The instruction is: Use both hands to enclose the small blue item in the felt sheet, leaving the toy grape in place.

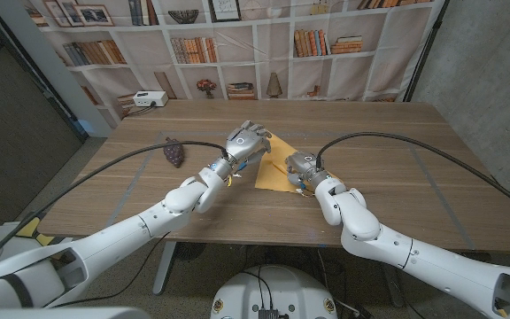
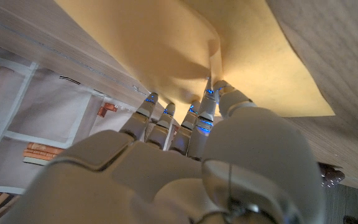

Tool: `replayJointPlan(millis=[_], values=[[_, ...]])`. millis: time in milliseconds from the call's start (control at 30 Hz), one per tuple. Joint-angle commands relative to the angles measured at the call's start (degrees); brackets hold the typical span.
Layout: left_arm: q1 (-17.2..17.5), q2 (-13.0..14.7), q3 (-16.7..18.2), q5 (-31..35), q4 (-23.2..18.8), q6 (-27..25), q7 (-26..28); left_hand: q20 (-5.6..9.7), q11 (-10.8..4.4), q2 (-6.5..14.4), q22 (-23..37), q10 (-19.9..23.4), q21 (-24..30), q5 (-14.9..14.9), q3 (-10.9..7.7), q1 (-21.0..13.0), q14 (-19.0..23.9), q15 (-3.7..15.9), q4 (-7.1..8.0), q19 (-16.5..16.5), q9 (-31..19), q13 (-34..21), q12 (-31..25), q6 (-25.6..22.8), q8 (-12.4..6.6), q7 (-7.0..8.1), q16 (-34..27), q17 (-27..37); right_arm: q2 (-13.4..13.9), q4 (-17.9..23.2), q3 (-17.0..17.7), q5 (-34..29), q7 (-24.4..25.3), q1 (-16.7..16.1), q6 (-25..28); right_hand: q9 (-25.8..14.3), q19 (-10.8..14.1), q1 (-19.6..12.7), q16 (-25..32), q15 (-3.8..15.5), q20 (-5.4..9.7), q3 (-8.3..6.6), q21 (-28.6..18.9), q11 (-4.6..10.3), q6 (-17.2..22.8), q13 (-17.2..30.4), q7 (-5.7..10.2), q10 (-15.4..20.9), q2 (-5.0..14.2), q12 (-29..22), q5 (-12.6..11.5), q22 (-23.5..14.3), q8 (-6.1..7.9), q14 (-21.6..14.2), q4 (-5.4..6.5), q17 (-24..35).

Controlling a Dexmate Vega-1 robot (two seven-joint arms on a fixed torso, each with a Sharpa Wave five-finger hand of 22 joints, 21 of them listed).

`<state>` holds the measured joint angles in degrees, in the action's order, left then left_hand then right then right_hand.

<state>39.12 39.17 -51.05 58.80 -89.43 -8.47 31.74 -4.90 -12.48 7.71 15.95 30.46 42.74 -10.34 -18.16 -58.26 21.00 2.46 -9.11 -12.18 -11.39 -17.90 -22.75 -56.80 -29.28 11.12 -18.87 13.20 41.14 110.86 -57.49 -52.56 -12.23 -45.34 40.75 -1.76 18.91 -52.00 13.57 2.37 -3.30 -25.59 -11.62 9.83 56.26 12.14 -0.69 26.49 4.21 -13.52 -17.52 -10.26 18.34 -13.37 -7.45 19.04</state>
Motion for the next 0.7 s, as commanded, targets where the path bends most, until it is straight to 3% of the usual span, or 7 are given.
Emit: replayJointPlan(millis=[33,133,167,200,267,467,700], values=[[-4.2,1.5,-2.3,-5.5,-4.4,1.3,-17.4,-0.41,0.58,-1.2,0.4,-3.3,0.8,-0.1,0.46,-0.1,-3.7,6.49,0.24,2.0,-0.3,-0.5,1.3,-2.7,-0.37,-1.78,1.7,0.8,1.0,0.8,0.6,0.4,-3.9,-0.4,0.3,-9.7,0.0,-0.3,0.5,5.91,0.08,0.53,0.0,0.04,7.5,0.3,5.83,-0.2,0.61,0.4,0.4,-0.2,0.33,0.3,-0.13,0.1],[-5.6,3.2,-1.9,-8.9,-8.8,1.9,-30.4,-2.39,1.33,-6.8,0.4,-10.8,0.8,-1.0,5.44,7.9,-9.1,3.73,2.95,8.3,-0.5,-0.9,4.8,6.1,3.22,-1.49,4.2,1.3,1.0,0.6,0.7,0.6,-3.7,-0.3,0.0,-9.7,0.0,-0.3,0.5,5.95,0.05,0.78,0.0,0.05,7.7,0.3,5.68,0.0,0.74,0.4,0.5,-0.2,0.37,0.4,-0.18,0.1],[-6.2,3.5,-1.5,-11.3,-9.7,2.5,-34.7,-4.25,2.03,-7.2,0.7,-12.9,0.2,-1.4,7.49,13.3,-12.0,1.54,5.33,12.5,-0.1,-1.1,5.9,9.1,5.29,-3.52,5.3,1.4,1.0,0.5,0.6,0.4,-3.5,-0.2,-0.1,-9.7,0.0,-0.4,0.5,5.98,0.06,0.86,0.0,0.05,7.8,0.3,5.73,0.0,0.77,0.4,0.5,-0.2,0.4,0.4,-0.21,0.1],[-7.0,3.8,-1.6,-12.1,-10.5,2.6,-38.9,-5.48,3.88,-7.3,0.9,-15.4,-0.1,-1.7,8.26,15.5,-13.9,0.14,6.08,15.3,0.2,-1.2,7.0,14.3,8.29,-4.98,6.0,1.4,1.0,0.4,0.6,0.4,-3.4,-0.2,-0.2,-9.7,0.0,-0.4,0.6,5.99,0.04,0.88,0.0,0.08,7.8,0.3,5.71,0.0,0.78,0.4,0.6,-0.2,0.38,0.4,-0.22,0.1],[-7.8,4.0,-1.4,-13.6,-11.2,3.2,-43.4,-6.6,6.43,-7.2,1.3,-18.0,-0.5,-1.9,8.81,17.3,-17.3,-2.33,6.53,18.5,0.2,-1.3,8.0,17.6,10.68,-6.62,7.1,1.2,1.0,0.4,0.7,0.6,-3.2,-0.2,-0.5,-9.7,0.0,-0.5,0.6,6.01,0.09,1.03,-0.1,0.09,7.9,0.3,5.72,0.0,0.85,0.5,0.6,-0.2,0.42,0.5,-0.27,0.2],[-9.7,4.5,-1.5,-14.7,-13.8,3.1,-54.2,-7.08,9.07,-7.7,2.0,-22.0,-1.0,-2.2,9.49,18.9,-21.8,-5.07,6.45,23.0,0.1,-1.4,9.3,20.3,13.24,-5.95,8.0,0.8,1.0,0.2,0.9,0.8,-2.6,-0.2,-1.0,-9.8,0.0,-0.7,0.7,5.97,0.0,1.43,-0.1,0.03,8.0,0.4,5.66,0.1,0.97,0.5,0.8,-0.2,0.36,0.5,-0.42,0.2],[-10.9,5.3,-1.2,-14.8,-16.9,2.4,-62.8,-7.18,9.37,-8.6,2.1,-24.0,-1.0,-2.6,9.27,17.2,-23.6,-5.93,4.65,24.4,-0.2,-1.1,9.9,18.2,12.86,-2.87,8.0,0.2,1.1,0.2,0.8,0.6,-2.5,-0.3,-1.2,-9.8,0.1,-0.9,0.8,5.74,-0.06,1.81,-0.2,-0.15,8.2,0.4,5.53,0.3,1.14,0.5,0.9,-0.2,0.4,0.6,-0.51,0.2]])
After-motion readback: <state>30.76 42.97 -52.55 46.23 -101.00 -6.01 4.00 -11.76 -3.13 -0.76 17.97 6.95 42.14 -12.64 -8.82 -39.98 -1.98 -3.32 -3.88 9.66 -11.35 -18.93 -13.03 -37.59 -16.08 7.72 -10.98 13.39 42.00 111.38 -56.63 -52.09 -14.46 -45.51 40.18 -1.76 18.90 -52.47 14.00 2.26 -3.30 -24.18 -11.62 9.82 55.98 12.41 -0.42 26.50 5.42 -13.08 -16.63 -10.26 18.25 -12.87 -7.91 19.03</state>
